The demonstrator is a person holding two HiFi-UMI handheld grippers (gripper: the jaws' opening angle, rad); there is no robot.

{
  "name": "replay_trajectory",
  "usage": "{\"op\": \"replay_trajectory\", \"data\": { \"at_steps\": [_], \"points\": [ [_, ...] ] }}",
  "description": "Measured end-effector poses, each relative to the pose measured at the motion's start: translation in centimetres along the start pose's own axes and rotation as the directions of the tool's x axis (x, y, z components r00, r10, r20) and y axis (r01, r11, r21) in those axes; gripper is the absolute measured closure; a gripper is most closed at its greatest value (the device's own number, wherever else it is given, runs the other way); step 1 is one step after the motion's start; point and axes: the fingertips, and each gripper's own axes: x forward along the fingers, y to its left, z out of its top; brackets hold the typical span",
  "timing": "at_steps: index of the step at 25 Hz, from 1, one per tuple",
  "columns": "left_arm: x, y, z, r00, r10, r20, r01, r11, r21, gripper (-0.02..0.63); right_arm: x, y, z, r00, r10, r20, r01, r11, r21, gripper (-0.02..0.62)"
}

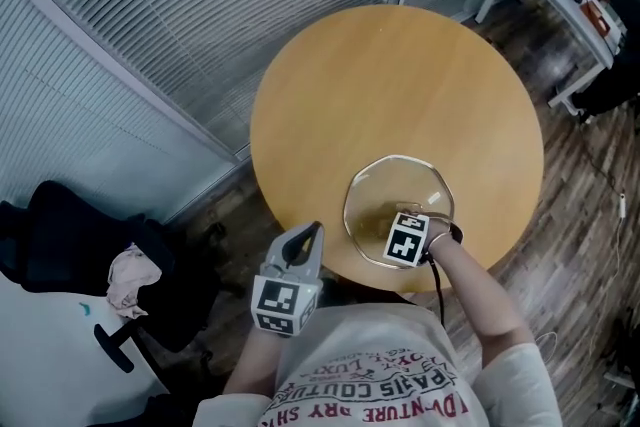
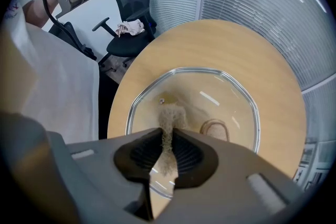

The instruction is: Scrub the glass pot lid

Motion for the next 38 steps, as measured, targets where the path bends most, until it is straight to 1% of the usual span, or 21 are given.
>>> {"op": "replay_trajectory", "data": {
  "at_steps": [4,8,10,12,15,20,22,25,27,29,31,34,35,38],
  "points": [
    [1.1,-2.0,0.2,0.999,-0.035,-0.01,0.035,0.999,0.016,0.598,-0.4,0.5,-2.2,1.0,-0.002,0.029,0.001,0.999,0.047,0.538],
    [2.3,-4.1,0.7,0.997,-0.071,-0.013,0.071,0.997,0.037,0.598,-1.2,0.3,-4.0,0.997,0.006,0.082,-0.017,0.992,0.127,0.538],
    [2.9,-4.9,1.3,0.997,-0.082,-0.006,0.082,0.996,0.046,0.598,-2.0,0.0,-5.1,0.996,0.004,0.094,-0.017,0.99,0.141,0.538],
    [3.4,-5.6,1.9,0.996,-0.085,0.003,0.085,0.995,0.048,0.598,-2.8,-0.4,-6.5,0.995,-0.006,0.095,-0.008,0.989,0.15,0.538],
    [4.1,-6.4,2.5,0.996,-0.088,0.01,0.087,0.995,0.055,0.599,-3.9,-1.5,-9.4,0.997,-0.024,0.07,0.01,0.98,0.197,0.538],
    [5.0,-7.4,3.2,0.997,-0.08,0.019,0.078,0.995,0.066,0.598,-4.8,-4.5,-12.6,0.995,-0.083,0.049,0.07,0.975,0.213,0.537],
    [5.1,-7.7,3.4,0.997,-0.071,0.02,0.069,0.995,0.069,0.598,-5.2,-5.4,-12.8,0.992,-0.103,0.073,0.083,0.969,0.234,0.538],
    [5.1,-7.5,3.5,0.999,-0.049,0.016,0.048,0.997,0.066,0.598,-5.9,-6.9,-11.7,0.984,-0.137,0.115,0.105,0.963,0.25,0.538],
    [5.0,-6.9,3.5,1.0,-0.023,0.01,0.022,0.998,0.061,0.598,-6.0,-8.8,-10.7,0.979,-0.162,0.124,0.127,0.96,0.248,0.537],
    [5.0,-6.4,3.6,1.0,0.002,0.004,-0.002,0.998,0.055,0.598,-5.6,-11.0,-9.9,0.975,-0.182,0.13,0.142,0.953,0.269,0.537],
    [5.0,-5.9,3.5,1.0,0.021,-0.005,-0.021,0.999,0.049,0.598,-4.9,-13.2,-9.7,0.972,-0.194,0.133,0.143,0.937,0.319,0.537],
    [4.8,-4.8,3.0,0.998,0.052,-0.022,-0.051,0.998,0.04,0.598,-3.1,-14.7,-10.7,0.981,-0.18,0.078,0.133,0.902,0.41,0.538],
    [4.8,-4.4,2.8,0.998,0.063,-0.026,-0.062,0.997,0.034,0.598,-2.6,-15.1,-10.6,0.981,-0.177,0.073,0.131,0.897,0.422,0.538],
    [4.9,-2.9,2.1,0.995,0.091,-0.04,-0.091,0.996,0.012,0.598,-2.2,-16.5,-8.4,0.974,-0.191,0.118,0.131,0.91,0.393,0.538]
  ]
}}
